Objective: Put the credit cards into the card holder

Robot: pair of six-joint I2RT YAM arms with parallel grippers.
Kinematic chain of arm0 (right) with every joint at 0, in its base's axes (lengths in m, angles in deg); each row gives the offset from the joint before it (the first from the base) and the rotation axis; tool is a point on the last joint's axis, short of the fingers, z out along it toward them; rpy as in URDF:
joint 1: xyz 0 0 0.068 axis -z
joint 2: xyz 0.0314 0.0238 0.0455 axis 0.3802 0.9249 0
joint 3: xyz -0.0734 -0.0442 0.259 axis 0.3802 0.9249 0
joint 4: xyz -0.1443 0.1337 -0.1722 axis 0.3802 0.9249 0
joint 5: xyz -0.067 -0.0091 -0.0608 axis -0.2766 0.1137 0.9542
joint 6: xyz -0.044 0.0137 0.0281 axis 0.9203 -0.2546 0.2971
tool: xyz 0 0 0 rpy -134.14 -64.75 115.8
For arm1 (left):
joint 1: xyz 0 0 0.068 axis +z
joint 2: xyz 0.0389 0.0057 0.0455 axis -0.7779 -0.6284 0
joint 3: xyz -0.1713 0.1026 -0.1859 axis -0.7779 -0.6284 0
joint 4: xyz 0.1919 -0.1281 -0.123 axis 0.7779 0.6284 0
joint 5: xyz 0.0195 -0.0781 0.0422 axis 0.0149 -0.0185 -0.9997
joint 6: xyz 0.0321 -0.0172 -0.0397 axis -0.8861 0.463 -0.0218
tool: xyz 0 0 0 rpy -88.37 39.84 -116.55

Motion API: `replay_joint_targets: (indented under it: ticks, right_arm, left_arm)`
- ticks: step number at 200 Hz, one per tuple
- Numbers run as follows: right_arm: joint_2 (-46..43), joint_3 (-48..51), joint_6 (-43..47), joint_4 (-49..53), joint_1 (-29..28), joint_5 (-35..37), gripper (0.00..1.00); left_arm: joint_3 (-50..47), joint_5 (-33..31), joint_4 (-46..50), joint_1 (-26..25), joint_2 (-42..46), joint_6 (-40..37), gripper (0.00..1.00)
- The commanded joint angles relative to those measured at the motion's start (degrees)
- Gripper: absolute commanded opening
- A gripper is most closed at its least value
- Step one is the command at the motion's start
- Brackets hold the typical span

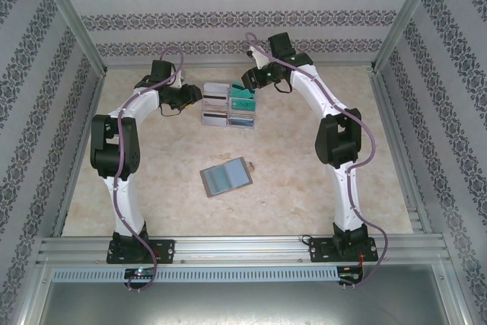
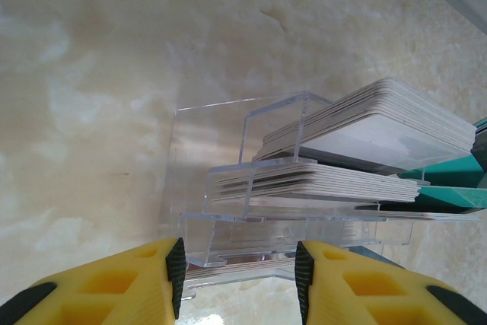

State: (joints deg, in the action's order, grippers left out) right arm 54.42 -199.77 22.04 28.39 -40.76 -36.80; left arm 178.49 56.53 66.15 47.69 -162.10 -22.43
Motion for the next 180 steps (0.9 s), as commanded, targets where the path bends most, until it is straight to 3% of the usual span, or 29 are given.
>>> replay_joint_targets:
  ticks: [1, 180]
  right_arm:
    - [1.6, -2.6, -1.1, 2.6, 0.6, -2.4, 0.39]
    - [-3.0, 0.3, -0.4, 3.1, -0.5, -1.5, 0.35]
  left_arm:
    - [0.7, 1.4, 0.0, -0.7, -0.7, -1.5, 0.44]
    - [-0.3, 1.6, -0.1, -1.1, 0.0, -1.6, 0.44]
